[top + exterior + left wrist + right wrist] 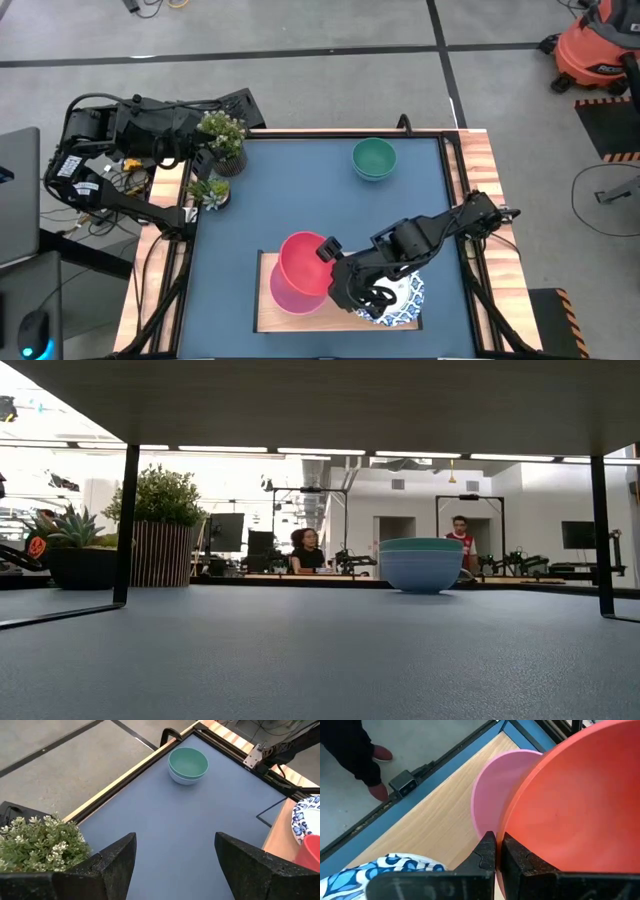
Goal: Place and stack bowls onto a shelf
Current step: Stack the orange bowl on top of the pink bowl on the shelf
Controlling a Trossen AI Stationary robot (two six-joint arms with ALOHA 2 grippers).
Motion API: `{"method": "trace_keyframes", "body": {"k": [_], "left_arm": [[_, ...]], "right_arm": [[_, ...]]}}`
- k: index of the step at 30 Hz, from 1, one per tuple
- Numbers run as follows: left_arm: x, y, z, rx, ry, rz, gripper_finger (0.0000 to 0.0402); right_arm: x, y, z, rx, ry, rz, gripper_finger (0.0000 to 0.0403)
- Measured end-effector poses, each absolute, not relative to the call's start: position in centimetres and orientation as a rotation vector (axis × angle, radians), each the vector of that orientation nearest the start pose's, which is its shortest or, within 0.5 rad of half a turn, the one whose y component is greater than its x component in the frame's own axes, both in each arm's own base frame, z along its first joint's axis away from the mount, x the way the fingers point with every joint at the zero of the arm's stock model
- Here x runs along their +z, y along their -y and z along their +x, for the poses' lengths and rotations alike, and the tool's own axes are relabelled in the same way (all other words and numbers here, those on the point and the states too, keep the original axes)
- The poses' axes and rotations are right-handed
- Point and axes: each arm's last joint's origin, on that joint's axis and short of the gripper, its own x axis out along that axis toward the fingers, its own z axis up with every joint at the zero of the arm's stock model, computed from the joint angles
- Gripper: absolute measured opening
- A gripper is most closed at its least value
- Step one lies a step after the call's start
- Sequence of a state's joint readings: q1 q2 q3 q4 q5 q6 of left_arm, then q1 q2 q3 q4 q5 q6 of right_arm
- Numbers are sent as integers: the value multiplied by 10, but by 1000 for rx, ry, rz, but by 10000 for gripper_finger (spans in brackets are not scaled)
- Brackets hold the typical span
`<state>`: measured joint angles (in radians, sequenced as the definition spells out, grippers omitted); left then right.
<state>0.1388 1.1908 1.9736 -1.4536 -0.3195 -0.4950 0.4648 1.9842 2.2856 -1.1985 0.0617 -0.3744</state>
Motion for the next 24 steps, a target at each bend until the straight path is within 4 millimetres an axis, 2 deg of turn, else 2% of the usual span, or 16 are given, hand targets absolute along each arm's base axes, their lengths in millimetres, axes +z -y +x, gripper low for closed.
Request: {"method": "trace_keyframes", "body": {"k": [24], "left_arm": [[505,-27,126,604,-542,-429,254]], "right_arm": [[400,-180,361,547,-789,-566,57]]}}
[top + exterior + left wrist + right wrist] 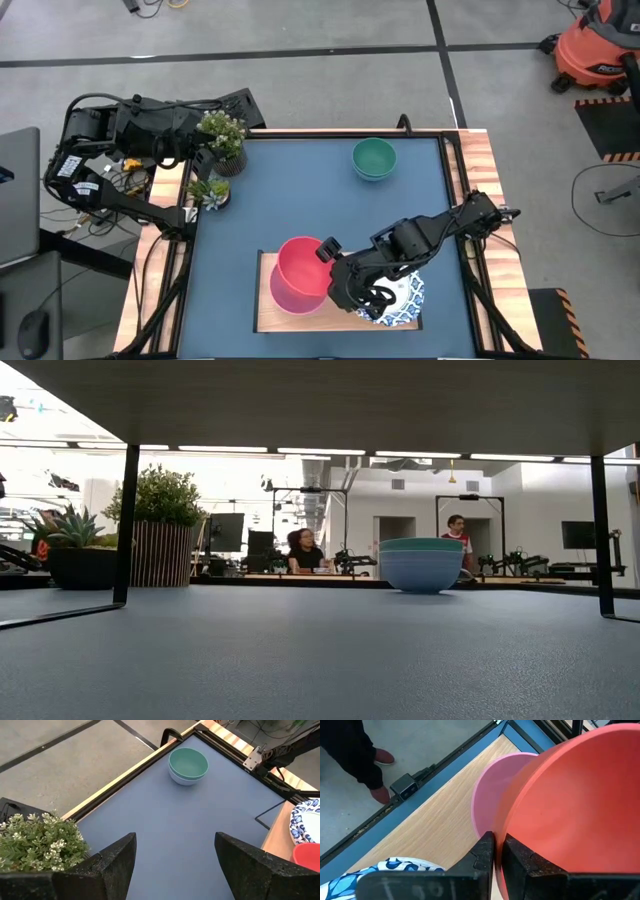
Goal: Place and stack bowls onto a shelf
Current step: Stack the orange bowl on top of the pink bowl on the shelf
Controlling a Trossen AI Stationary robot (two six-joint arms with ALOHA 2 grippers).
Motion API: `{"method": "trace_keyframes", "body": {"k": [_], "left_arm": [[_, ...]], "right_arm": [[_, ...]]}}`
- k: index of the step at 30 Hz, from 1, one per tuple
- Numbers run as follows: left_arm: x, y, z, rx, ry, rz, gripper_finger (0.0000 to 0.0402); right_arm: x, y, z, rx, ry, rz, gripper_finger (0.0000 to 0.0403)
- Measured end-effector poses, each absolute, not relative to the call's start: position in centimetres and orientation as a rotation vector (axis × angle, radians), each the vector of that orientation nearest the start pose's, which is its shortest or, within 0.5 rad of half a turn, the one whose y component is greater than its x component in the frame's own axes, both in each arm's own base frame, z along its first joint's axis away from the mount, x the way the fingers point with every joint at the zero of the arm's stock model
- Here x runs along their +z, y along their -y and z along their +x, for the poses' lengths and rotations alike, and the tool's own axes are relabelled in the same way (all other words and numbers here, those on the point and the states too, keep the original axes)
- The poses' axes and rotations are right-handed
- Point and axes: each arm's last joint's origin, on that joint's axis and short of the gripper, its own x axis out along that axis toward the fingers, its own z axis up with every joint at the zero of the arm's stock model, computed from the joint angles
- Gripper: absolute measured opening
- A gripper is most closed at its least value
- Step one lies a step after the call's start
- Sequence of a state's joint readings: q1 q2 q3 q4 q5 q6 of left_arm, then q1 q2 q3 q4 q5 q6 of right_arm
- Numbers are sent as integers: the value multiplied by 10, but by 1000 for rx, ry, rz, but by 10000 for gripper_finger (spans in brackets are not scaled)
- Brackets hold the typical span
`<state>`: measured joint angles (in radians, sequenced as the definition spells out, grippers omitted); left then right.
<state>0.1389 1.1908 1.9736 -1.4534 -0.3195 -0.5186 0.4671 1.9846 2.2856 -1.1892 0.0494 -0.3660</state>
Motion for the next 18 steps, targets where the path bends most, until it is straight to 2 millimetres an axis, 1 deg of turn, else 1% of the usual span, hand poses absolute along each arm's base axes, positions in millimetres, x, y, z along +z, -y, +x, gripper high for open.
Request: {"method": "trace_keyframes", "body": {"k": [3,6,9,14,18], "left_arm": [[505,-27,126,604,-542,-429,254],[505,-27,126,604,-542,-430,254],[505,-27,126,604,-542,-430,254],[505,-27,126,604,-542,-431,254],[505,-27,126,604,-542,-430,254]], "right_arm": [[400,-180,361,550,-789,-565,62],[400,-180,361,551,-789,-565,76],[400,-181,361,554,-788,-563,100],[400,-181,361,553,-786,-563,150],[404,-182,364,544,-734,-553,181]]}}
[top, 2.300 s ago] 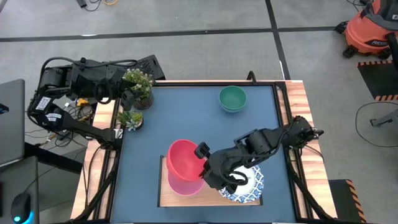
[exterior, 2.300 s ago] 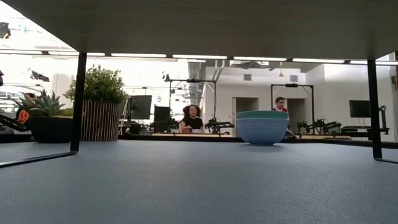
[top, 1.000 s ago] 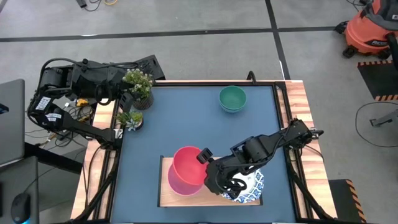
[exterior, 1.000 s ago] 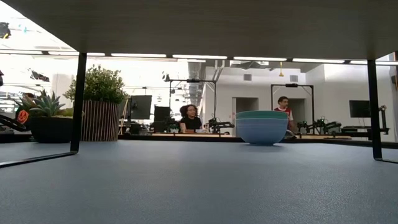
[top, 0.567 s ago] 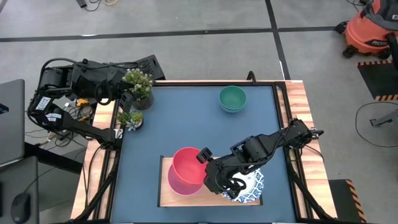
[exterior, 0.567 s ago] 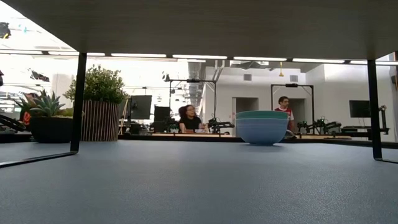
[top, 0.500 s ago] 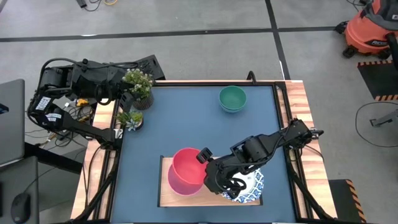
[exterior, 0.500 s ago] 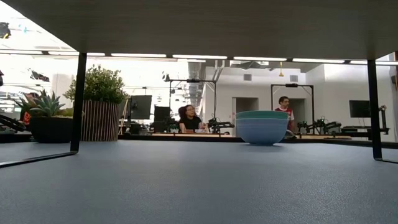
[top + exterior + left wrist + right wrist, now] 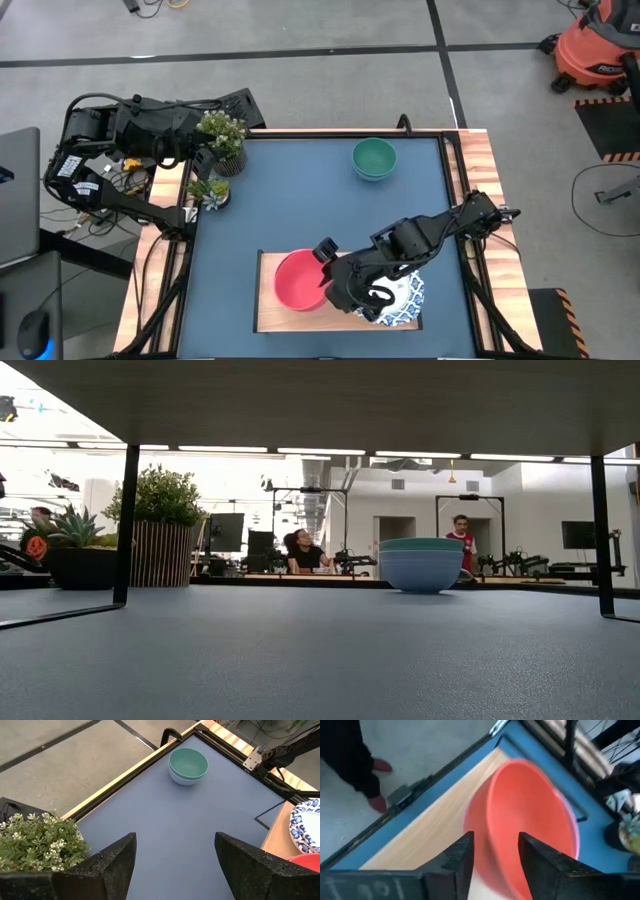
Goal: Place and stack bowls onto a shelf
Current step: Stack the orange bowl on top of the pink bowl on the shelf
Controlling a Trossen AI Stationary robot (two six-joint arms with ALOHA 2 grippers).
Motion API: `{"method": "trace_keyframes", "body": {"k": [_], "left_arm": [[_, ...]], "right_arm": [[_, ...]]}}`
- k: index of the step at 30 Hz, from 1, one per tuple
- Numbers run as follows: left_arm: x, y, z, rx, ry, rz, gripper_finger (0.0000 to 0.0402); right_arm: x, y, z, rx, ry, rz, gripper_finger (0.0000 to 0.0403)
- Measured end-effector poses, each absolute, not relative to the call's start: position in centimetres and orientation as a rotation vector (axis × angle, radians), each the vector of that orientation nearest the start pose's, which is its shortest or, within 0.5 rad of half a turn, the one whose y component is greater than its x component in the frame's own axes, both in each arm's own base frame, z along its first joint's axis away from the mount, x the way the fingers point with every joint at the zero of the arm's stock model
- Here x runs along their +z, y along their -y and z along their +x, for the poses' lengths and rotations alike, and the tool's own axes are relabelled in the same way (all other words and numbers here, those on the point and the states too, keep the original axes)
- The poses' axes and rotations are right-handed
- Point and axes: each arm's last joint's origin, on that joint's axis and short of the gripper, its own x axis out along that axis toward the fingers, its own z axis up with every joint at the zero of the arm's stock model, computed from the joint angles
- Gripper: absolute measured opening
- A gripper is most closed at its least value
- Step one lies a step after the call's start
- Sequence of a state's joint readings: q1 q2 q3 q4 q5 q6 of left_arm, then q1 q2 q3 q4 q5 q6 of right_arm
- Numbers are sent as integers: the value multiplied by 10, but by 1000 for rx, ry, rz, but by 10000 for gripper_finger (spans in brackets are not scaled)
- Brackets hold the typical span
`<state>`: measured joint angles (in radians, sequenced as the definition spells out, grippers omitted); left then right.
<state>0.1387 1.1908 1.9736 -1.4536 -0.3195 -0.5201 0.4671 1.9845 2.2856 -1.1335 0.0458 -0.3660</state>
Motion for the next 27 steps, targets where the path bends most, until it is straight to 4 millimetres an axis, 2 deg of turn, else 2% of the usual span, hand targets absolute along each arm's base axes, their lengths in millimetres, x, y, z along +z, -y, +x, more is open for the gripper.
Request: {"method": "trace_keyframes", "body": {"k": [3,7,12,14,18,21,27], "left_arm": [[505,-27,126,604,-543,-429,254],[504,-27,125,605,-549,-428,254],[503,-27,124,608,-562,-427,254],[503,-27,124,609,-563,-426,254],[503,-27,124,611,-563,-426,254],[503,-27,124,614,-562,-425,254],[503,-27,124,614,-562,-425,254]], "right_arm": [[413,-185,364,539,-672,-543,191],[432,-193,356,538,-581,-526,184],[441,-197,346,314,-564,-443,138],[439,-197,344,238,-588,-428,102],[433,-203,344,211,-608,-386,20],[427,-210,342,142,-611,-346,22],[404,-235,341,-32,-548,-393,17]]}}
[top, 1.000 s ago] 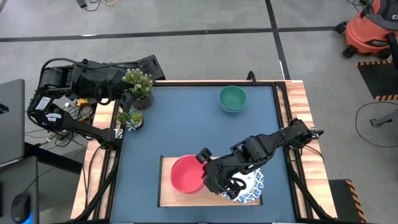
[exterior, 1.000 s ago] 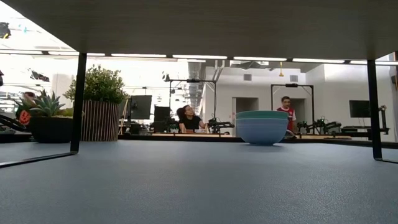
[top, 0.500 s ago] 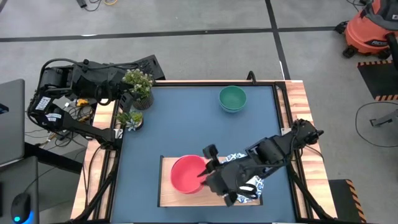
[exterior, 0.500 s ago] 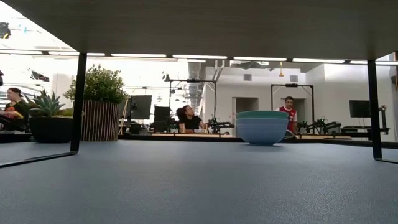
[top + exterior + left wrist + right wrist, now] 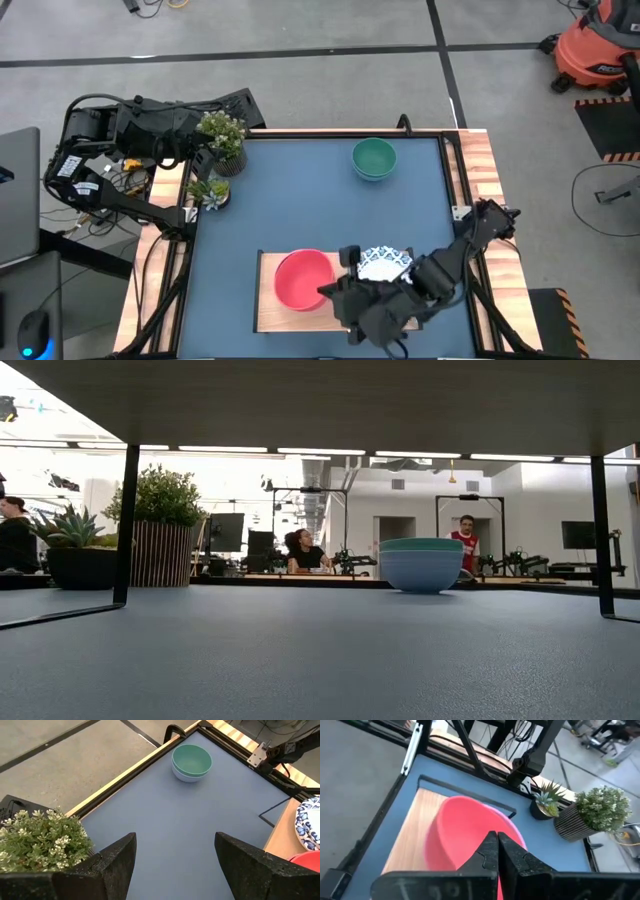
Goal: Place and stack bowls onto a shelf
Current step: Stack the orange bowl on top of the pink bowl on the shelf
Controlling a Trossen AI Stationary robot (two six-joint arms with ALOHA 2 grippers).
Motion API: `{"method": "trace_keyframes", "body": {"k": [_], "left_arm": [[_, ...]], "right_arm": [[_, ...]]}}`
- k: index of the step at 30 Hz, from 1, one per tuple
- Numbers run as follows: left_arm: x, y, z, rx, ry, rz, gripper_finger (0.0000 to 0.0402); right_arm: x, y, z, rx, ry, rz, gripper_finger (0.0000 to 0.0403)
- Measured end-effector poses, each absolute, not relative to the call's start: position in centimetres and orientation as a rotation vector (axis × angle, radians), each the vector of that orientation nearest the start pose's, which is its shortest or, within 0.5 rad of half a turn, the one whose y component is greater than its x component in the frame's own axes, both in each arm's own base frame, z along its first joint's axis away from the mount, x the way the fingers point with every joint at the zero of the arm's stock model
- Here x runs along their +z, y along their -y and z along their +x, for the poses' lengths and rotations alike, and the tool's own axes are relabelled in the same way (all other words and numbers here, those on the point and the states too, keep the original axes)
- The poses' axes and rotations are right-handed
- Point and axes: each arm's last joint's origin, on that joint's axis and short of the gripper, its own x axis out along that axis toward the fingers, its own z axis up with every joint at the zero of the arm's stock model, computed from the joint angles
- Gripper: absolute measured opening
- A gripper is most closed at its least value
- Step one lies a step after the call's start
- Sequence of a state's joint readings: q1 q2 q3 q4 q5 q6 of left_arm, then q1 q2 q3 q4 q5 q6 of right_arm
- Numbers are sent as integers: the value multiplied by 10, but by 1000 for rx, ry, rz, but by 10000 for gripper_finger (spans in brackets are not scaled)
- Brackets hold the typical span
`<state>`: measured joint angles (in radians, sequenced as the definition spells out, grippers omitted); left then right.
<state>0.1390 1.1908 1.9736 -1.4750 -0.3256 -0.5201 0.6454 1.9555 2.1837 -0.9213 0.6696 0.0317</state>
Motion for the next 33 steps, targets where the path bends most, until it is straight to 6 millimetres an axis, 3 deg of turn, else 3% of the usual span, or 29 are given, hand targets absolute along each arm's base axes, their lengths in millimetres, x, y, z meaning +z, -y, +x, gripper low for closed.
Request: {"method": "trace_keyframes", "body": {"k": [13,24,29,33], "left_arm": [[503,-27,124,614,-562,-425,254],[503,-27,124,618,-557,-440,254],[503,-27,124,619,-557,-440,254],[503,-27,124,619,-557,-440,254]], "right_arm": [[356,-241,354,-93,-574,-324,18],[358,-238,357,-94,-562,-298,20],[374,-247,334,-288,-459,-388,20],[370,-246,320,-357,-490,-343,20]]}}
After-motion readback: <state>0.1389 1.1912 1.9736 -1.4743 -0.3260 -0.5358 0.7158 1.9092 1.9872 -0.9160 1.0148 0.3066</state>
